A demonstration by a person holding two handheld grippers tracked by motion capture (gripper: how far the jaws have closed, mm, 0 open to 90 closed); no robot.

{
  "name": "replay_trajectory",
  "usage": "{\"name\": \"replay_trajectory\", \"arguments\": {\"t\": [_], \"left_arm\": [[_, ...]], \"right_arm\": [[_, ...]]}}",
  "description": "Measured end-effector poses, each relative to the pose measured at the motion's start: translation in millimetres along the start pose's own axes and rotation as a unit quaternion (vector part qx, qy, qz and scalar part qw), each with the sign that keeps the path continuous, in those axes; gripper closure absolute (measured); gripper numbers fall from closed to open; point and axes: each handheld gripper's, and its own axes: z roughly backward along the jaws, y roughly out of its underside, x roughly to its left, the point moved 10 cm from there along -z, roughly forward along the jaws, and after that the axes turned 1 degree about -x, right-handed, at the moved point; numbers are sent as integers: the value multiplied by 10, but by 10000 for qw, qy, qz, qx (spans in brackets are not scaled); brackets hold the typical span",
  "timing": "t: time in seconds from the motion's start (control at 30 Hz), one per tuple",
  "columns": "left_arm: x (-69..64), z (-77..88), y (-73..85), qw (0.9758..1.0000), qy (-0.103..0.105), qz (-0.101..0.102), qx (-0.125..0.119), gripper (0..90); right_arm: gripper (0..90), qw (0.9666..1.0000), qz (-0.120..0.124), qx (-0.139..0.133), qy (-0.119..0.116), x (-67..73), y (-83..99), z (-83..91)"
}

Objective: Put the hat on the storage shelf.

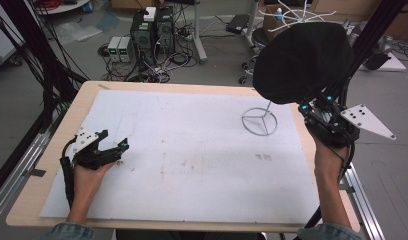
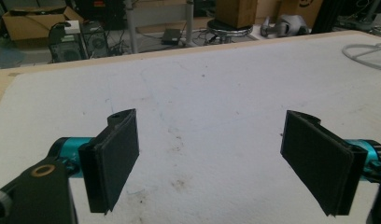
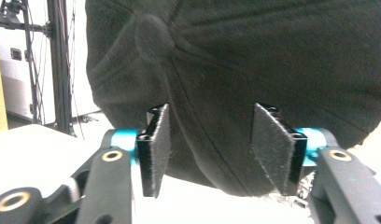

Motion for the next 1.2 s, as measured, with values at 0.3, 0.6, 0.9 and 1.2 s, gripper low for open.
{"name": "replay_trajectory", "arguments": {"t": [0.3, 0.6, 0.9, 1.2], "left_arm": [[6, 1, -6, 10000, -5, -3, -19, 195], [3, -3, -10, 10000, -11, 9, -24, 195], [3, -12, -23, 10000, -9, 23, -64, 195], [2, -14, -22, 10000, 2, 12, -63, 195]], "right_arm": [[337, 9999, -69, 102, 8, 46, 130, 89], [228, 9997, -140, 196, -4, 108, 230, 145], [119, 9994, -214, 279, -12, 197, 414, 194], [114, 9985, -166, 493, -149, 307, 634, 217]]}}
